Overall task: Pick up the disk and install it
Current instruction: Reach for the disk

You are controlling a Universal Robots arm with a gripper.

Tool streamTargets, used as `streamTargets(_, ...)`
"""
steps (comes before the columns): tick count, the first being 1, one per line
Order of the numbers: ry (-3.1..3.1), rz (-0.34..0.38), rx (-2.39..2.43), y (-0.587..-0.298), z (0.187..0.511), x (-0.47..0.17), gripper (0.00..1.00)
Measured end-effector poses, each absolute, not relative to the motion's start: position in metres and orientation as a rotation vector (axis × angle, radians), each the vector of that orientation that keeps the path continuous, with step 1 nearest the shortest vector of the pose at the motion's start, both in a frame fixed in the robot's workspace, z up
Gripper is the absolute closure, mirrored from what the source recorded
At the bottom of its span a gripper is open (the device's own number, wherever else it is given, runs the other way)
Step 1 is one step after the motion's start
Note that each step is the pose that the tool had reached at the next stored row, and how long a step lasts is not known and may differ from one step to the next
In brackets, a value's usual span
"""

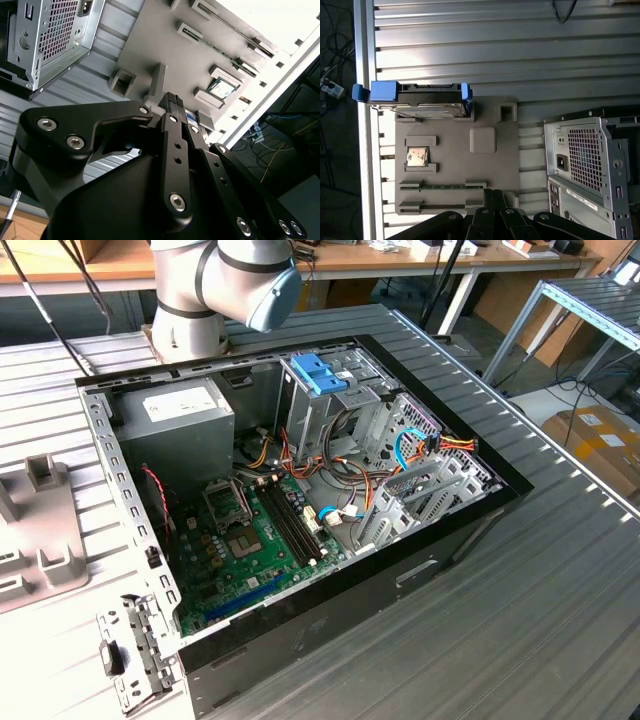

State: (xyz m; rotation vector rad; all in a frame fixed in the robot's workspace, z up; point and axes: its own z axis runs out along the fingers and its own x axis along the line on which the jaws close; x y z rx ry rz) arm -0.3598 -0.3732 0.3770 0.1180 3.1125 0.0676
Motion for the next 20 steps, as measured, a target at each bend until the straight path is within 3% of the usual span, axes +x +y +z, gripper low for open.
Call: streamTargets(20,3.113,0.067,0.118,-0.363,0.3721,-0.3697,0.89)
